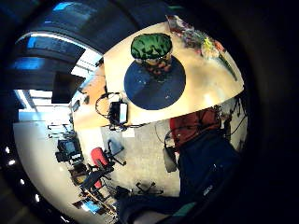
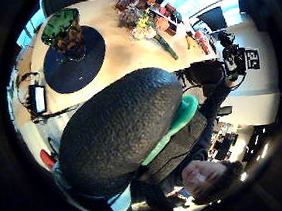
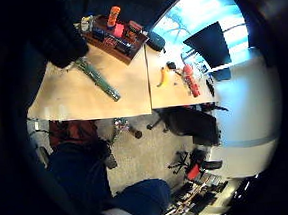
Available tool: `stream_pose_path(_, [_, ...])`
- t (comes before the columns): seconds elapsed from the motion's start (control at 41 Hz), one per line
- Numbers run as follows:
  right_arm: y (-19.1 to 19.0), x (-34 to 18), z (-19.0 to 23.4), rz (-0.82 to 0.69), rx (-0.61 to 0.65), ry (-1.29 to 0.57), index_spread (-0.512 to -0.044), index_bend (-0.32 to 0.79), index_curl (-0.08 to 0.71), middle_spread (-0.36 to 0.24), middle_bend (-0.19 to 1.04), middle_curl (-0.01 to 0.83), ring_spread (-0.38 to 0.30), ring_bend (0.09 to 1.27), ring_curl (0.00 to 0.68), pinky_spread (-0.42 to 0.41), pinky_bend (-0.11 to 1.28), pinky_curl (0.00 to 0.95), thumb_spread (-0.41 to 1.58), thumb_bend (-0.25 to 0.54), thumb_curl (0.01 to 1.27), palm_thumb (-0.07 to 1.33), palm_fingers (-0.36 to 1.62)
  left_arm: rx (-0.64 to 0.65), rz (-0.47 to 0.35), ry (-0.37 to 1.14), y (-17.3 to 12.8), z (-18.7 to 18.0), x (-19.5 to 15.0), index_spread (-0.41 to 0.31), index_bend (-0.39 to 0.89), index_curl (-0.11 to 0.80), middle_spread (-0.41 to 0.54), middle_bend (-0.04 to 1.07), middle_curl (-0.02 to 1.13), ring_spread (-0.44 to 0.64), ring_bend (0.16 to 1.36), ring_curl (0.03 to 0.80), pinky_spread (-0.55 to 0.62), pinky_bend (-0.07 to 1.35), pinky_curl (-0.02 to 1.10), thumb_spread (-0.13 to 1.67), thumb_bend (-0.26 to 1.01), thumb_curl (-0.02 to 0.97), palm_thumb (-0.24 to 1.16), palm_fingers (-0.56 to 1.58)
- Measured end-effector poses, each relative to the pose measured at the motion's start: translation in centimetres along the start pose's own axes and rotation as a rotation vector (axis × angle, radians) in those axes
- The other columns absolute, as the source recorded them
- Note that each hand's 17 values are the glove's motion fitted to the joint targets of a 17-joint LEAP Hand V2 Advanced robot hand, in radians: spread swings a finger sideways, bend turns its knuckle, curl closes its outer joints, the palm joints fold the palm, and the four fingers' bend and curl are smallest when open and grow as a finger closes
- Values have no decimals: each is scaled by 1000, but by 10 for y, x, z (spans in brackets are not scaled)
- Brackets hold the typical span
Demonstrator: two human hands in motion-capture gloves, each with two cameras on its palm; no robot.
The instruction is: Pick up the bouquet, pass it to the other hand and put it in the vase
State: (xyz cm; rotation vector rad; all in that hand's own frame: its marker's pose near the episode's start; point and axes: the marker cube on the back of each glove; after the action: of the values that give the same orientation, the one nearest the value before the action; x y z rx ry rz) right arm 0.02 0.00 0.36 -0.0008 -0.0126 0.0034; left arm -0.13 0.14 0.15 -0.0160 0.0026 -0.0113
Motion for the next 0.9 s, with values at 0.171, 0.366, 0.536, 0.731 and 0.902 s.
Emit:
stream_pose_path(0.171, [0,2,6,-13,12,-33,-262,138,141,-99,264,164,-33,470,209,54,381,191,825,115,62,217,574,-23,-9,12,1,-1,-3,-28,157,108,168,153,85,192,535,175,312,380,155,718,-39,43,-46,219])
stream_pose_path(0.366, [-16,2,18,-19,10,-62,-303,134,180,-130,260,224,-33,467,248,63,373,234,1042,85,97,223,559,-11,-11,49,-1,4,-4,-32,160,165,199,170,129,234,571,210,370,397,201,892,-45,79,-53,185])
stream_pose_path(0.536, [-20,4,23,-12,-35,-118,-315,129,200,-132,258,264,-38,460,268,67,364,258,1130,57,122,230,553,-14,-16,47,-1,14,0,-34,160,202,209,179,163,251,585,228,390,401,229,959,-48,102,-57,169])
stream_pose_path(0.731, [-33,22,22,62,-60,-193,-317,124,215,-119,250,297,-35,456,287,68,354,280,1179,39,153,262,550,10,24,58,-8,17,13,-29,151,232,214,180,196,261,593,240,400,405,254,1002,-44,127,-48,151])
stream_pose_path(0.902, [-48,41,21,160,-128,-199,-307,103,214,-77,239,319,-34,472,304,81,369,300,1180,39,188,332,566,34,63,64,-20,16,23,-28,153,250,216,177,218,264,602,249,404,407,271,1024,-44,143,-46,140])
